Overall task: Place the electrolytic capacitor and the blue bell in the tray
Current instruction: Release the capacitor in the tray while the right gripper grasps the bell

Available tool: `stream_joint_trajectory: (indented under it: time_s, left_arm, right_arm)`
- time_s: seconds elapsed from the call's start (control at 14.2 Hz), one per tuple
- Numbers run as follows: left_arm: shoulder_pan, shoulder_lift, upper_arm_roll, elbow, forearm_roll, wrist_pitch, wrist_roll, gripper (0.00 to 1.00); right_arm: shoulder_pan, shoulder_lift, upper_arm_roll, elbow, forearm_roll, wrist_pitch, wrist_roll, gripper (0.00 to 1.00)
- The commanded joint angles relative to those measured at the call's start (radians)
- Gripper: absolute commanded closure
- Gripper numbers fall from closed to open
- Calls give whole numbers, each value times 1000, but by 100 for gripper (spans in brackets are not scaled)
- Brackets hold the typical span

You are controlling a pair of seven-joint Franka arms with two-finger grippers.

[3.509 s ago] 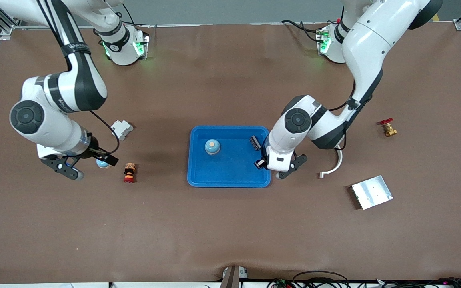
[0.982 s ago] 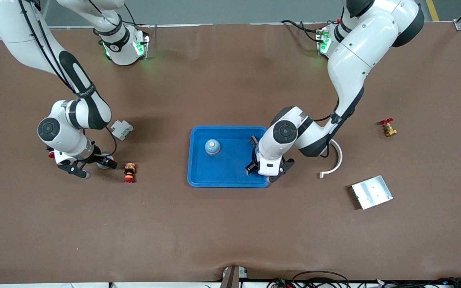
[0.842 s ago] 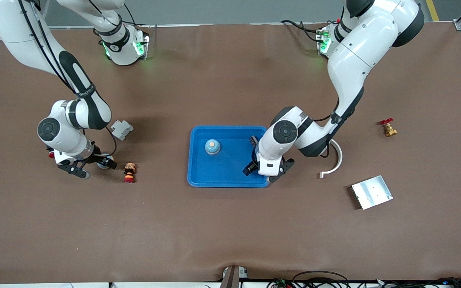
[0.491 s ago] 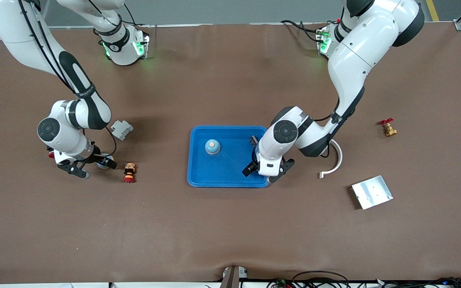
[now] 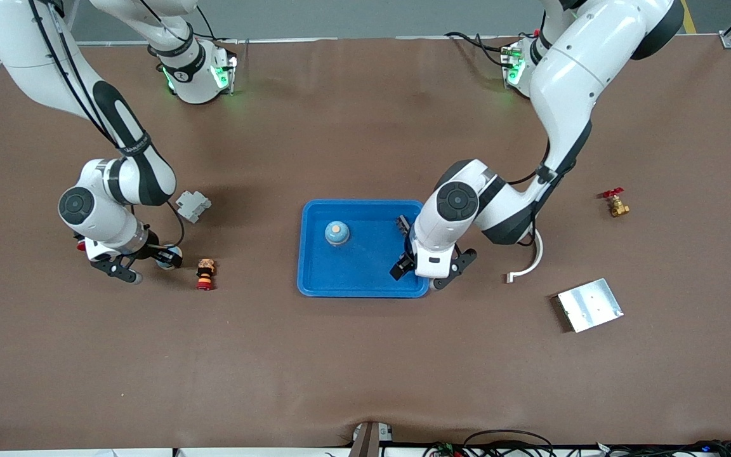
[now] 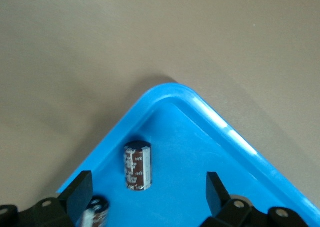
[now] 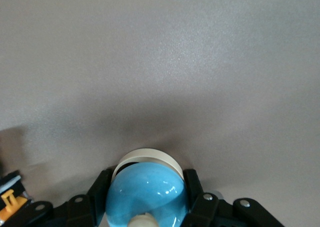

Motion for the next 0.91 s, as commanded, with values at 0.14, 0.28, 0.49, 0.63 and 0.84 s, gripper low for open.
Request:
stream_joint_trajectory:
  time_s: [0.14,0.28,0.49,0.63,0.84]
  left_arm:
    - [32,-115,2,-77,21,-74,76,0]
    - [62,-144,2,-96,21,-110,159,0]
    - [122,-190,1,-163,21,-118,294,0]
    - [168,-218,1,-208,21,-118,371,0]
    - [234,-247,-2,-257,21,-118,500,0]
  right_arm:
    - [16,-89,8,2,10,-149,57,100]
    - [51,-124,9,6,10,-204,123,100]
    - [102,-159,32,23,42,-264,253,100]
    - [135,-161,49,38,62,-273,342,100]
    - [221,-153,51,78,62,-273,537,100]
